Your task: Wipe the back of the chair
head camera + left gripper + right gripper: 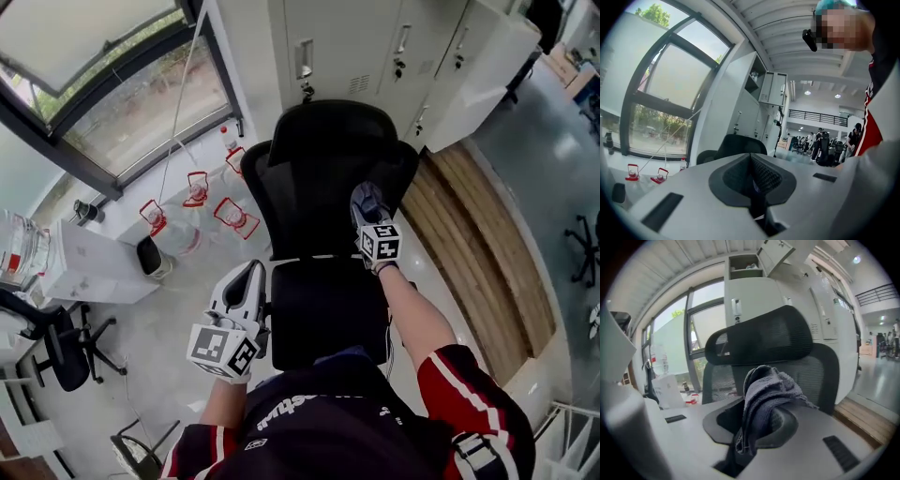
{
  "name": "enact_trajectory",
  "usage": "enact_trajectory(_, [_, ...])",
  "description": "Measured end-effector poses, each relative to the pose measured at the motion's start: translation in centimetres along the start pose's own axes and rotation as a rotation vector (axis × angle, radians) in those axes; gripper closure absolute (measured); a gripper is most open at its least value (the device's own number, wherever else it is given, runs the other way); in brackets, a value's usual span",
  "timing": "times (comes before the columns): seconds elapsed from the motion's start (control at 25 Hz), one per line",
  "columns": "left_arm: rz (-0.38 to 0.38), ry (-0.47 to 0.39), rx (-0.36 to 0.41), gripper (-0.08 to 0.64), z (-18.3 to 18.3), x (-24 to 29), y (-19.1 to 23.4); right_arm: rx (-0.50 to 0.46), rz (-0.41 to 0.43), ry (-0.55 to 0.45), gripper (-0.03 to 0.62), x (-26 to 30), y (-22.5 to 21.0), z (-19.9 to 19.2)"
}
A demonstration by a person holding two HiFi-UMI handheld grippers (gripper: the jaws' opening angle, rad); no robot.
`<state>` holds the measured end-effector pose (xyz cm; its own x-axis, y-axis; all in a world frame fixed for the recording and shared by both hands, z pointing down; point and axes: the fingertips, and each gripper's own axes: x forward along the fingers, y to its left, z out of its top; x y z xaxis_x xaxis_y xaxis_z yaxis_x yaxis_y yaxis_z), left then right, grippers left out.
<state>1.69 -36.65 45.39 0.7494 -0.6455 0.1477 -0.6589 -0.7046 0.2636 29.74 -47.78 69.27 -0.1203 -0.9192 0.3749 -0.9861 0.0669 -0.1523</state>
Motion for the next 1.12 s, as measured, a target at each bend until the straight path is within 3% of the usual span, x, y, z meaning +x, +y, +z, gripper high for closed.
enact_trajectory(0.24, [-0.057, 0.043, 0.016, 0.535, -1.4, 3.0, -3.9, 0.046, -0.195, 0.048, 0.518, -4.1, -11.1, -3.6])
enact_trajectory(0.52, [-0.04, 0.062, 0.017, 0.535, -2.2, 4.4, -4.3, 0.038, -0.252, 0.106, 0.52, -4.0, -15.6, -5.9])
enact_trajectory(0.76, [-0.005, 0.068, 0.004, 0.535, -2.6, 4.2, -3.0, 0.013, -0.234, 0.141, 0.52, -2.0, -15.2, -6.8])
enact_trajectory(1.12, [0.094, 0.038, -0.016, 0.535, -1.9, 0.3, 0.5, -0.054, -0.131, 0.167, 0.52, 2.7, -8.7, -6.1])
